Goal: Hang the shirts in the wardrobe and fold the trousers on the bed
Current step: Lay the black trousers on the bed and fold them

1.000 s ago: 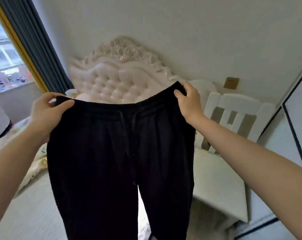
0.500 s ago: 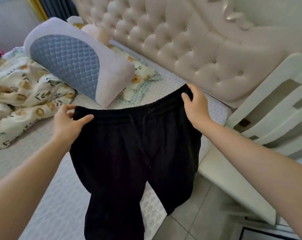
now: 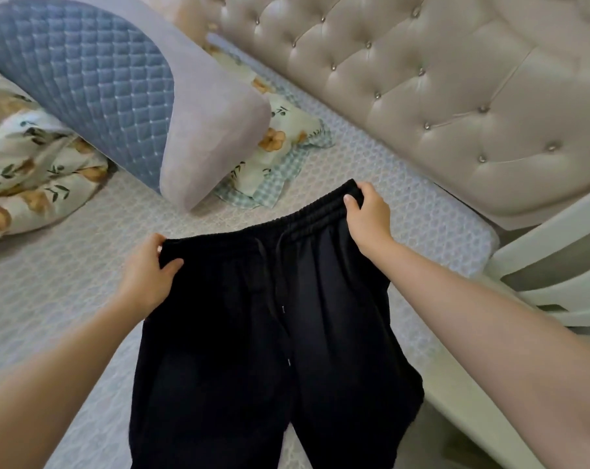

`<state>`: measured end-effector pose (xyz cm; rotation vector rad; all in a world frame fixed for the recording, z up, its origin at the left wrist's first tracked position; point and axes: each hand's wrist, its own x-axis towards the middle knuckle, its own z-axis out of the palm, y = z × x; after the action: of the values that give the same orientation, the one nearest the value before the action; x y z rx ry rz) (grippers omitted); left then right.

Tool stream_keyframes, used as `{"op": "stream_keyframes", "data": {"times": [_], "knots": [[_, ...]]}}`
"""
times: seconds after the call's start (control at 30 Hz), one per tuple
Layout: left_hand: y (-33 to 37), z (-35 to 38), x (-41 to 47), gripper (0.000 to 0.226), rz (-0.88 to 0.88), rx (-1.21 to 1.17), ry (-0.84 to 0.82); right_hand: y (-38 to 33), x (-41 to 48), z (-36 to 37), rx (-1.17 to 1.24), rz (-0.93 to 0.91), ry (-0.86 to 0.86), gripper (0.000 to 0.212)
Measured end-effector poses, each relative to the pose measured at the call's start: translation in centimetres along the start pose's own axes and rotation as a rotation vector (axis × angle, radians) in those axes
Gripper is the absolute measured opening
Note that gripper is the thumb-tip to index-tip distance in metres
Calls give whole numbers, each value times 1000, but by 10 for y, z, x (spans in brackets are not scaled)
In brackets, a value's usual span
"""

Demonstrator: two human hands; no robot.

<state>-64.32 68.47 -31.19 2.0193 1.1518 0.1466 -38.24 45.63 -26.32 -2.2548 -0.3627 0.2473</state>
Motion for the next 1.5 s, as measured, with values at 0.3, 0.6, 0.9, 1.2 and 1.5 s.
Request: {"op": "stream_keyframes", "data": {"times": [0.3,0.6,0.9,1.2,1.5], "knots": [[-6,116,106,13,-31,160,-26,79,139,59,-77,-52,9,33],[155,145,251,6,301,146,205,86,318,-13,-221,-91,287,26],[181,206,306,40,362,329,275,150,362,25,-115,-42,272,24],[103,297,305,63,324,945,35,241,351,59,-190,10,22,50],[136,293,270,71,186,997,-24,261,291,27,-449,93,-49,47]]}}
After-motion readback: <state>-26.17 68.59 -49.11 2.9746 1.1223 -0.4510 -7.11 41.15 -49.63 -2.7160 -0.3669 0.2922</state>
